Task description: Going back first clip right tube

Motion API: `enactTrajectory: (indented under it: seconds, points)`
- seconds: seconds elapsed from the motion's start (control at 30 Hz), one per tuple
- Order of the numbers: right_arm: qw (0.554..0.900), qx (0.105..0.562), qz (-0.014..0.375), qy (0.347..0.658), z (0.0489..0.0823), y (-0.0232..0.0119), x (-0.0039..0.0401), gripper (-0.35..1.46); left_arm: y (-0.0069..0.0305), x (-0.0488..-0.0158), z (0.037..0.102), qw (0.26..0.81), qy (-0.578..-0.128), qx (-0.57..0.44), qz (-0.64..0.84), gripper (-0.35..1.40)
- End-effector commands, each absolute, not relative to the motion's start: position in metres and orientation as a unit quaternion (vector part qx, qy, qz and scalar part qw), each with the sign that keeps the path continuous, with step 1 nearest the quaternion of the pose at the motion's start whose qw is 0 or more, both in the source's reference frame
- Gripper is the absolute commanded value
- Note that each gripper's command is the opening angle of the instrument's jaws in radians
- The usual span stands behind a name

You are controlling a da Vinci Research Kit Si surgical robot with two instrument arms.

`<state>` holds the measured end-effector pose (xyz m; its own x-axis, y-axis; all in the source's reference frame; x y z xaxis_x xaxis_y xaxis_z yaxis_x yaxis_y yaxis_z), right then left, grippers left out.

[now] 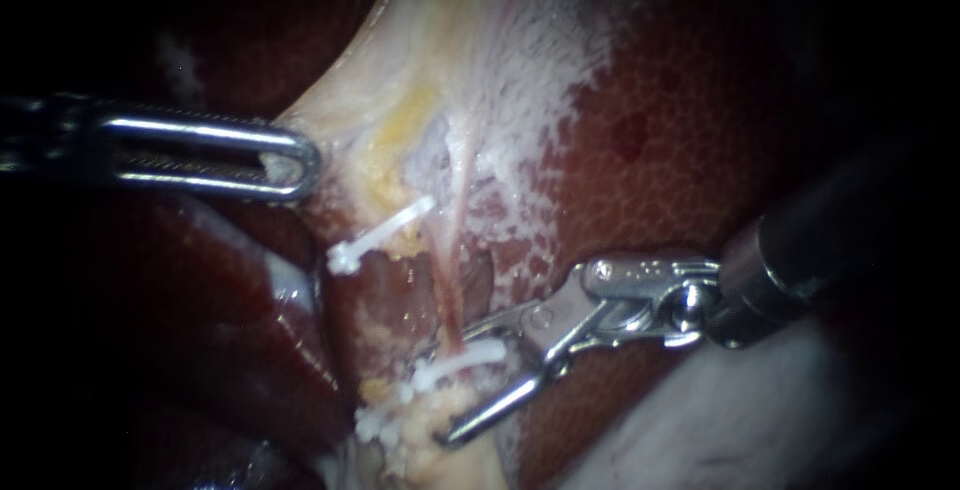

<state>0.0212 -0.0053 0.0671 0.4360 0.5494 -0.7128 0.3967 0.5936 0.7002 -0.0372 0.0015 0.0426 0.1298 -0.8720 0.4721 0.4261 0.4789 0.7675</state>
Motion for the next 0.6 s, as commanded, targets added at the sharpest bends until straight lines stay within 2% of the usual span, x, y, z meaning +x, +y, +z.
enactTrajectory:
  seconds: [0.03, 0.6]
  points:
    - [0.720, 0.446, 0.051, 0.530, 0.0672, -0.0052, 0.0212, 0.58, 0.0015, -0.0372, 0.0426, 0.715, -0.478, 0.233, -0.454, -0.35]
    - [0.727, 0.399, 0.000, 0.558, 0.0677, -0.0044, 0.0223, 0.60, 0.0015, -0.0373, 0.0426, 0.715, -0.478, 0.233, -0.454, -0.35]
